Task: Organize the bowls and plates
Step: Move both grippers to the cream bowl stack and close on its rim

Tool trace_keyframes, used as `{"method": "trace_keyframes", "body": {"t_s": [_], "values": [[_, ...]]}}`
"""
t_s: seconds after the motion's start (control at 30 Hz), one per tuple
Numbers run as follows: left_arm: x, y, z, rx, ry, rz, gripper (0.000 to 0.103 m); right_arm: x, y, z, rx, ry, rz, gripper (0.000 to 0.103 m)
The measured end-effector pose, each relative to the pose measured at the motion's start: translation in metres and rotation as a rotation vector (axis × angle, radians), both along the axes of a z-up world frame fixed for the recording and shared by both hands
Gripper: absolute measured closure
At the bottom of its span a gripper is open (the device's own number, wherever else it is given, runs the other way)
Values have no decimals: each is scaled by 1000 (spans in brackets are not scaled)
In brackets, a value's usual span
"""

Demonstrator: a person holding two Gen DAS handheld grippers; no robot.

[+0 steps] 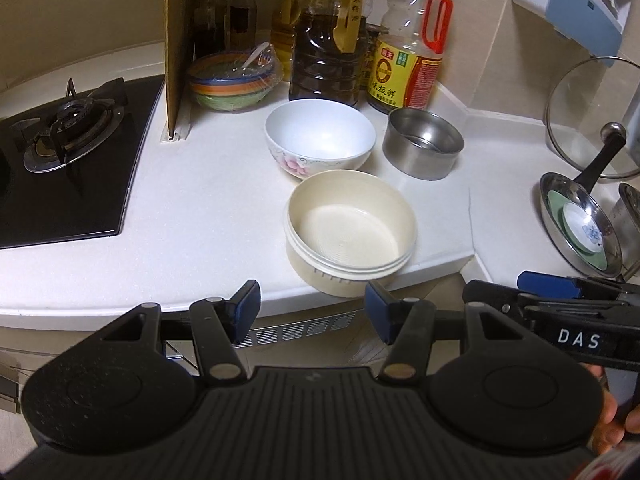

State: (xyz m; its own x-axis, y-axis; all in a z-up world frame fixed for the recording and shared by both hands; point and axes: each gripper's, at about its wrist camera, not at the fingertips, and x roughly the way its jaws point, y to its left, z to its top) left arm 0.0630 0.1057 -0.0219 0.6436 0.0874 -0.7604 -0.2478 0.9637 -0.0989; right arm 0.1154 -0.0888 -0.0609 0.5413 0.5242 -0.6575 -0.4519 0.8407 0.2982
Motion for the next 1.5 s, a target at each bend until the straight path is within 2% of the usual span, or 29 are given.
{"method": "trace_keyframes", "body": {"t_s": [0.23, 0.47, 0.6, 0.67, 0.73, 1.27, 1.43, 1.5], "values": [[14, 14, -5, -45, 17, 6, 48, 14, 9, -4, 6, 8, -6, 28], [36, 28, -10, -40, -8, 15, 49, 29, 24, -8, 22, -4, -14, 28], [50, 30, -18, -34, -1, 1, 58, 40, 35, -11, 29, -21, -18, 29], [57, 33, -24, -44, 9, -5, 62, 45, 40, -13, 35, -25, -17, 32], [63, 35, -29, -49, 18, -8, 64, 50, 44, -15, 37, -26, -15, 40], [88, 43, -42, -59, 52, -27, 82, 72, 63, -33, 24, 20, -37, 62], [88, 43, -43, -65, 56, -38, 90, 71, 67, -34, 10, 13, -30, 81], [86, 41, -43, -63, 55, -43, 90, 69, 70, -33, -3, 1, -24, 84]]}}
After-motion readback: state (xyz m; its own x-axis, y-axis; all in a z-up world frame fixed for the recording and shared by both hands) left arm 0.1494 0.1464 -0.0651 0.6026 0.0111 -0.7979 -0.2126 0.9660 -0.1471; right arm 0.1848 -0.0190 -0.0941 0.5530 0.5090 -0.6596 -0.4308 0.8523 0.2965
